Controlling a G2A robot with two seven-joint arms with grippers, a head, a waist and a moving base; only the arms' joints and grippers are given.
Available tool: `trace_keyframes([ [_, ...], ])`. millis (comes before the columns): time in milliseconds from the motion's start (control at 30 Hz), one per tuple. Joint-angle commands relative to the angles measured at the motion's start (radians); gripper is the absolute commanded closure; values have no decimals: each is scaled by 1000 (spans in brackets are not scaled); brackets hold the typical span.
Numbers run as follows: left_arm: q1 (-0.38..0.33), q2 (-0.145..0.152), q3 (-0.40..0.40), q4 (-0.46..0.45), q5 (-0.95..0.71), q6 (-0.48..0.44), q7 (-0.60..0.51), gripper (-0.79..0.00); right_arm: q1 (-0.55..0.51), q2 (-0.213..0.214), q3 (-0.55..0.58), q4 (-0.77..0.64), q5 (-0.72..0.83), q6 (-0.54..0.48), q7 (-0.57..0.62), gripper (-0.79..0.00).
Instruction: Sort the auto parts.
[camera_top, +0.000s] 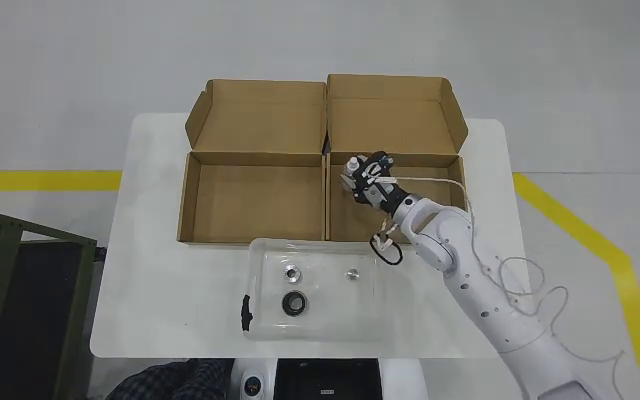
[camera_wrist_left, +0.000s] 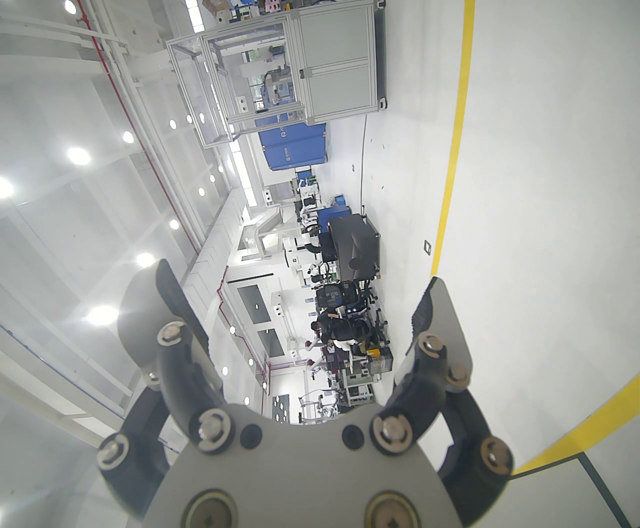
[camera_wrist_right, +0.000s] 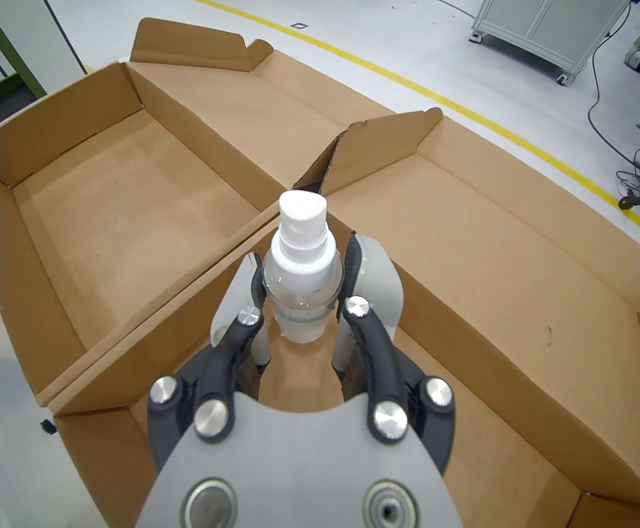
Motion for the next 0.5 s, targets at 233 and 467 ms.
trace_keyframes([
  [233,0,0,0,0,0,0,0,-785,-15,-3,13,10,15,-43,-14,-785],
  [467,0,0,0,0,0,0,0,-785,-69,12,70,-100,-29,-59,-13,-785],
])
